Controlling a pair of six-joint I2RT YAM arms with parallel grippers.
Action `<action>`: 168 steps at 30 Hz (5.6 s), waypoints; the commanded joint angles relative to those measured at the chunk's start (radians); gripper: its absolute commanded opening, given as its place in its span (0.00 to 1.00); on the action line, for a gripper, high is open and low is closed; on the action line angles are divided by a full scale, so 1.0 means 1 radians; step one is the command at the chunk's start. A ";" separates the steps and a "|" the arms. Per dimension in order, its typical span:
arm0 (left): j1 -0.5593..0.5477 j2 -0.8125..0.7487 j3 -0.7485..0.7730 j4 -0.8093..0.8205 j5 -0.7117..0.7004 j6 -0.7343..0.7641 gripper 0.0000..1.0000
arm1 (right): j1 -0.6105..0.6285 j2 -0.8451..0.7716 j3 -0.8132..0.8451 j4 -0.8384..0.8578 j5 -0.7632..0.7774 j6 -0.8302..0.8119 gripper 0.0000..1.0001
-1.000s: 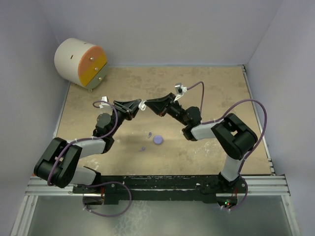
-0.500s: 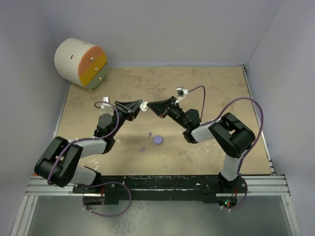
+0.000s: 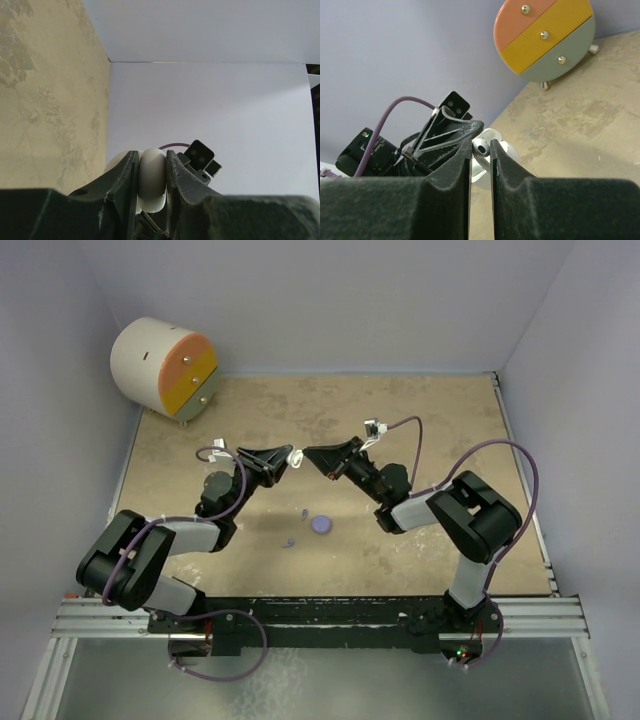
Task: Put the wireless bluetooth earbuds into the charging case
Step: Place the earbud in the charging case.
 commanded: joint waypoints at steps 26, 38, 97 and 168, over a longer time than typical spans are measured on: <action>-0.043 0.059 0.044 0.134 -0.016 -0.014 0.00 | -0.007 -0.035 0.012 0.486 0.016 -0.003 0.00; -0.053 0.062 0.049 0.149 -0.017 -0.021 0.00 | -0.007 -0.019 0.012 0.494 0.009 0.000 0.00; -0.059 0.060 0.079 0.188 -0.049 -0.069 0.00 | -0.009 -0.048 -0.017 0.454 0.011 -0.066 0.05; -0.059 0.097 0.034 0.161 -0.094 -0.061 0.00 | 0.189 -0.329 0.307 -1.184 0.629 -0.631 0.75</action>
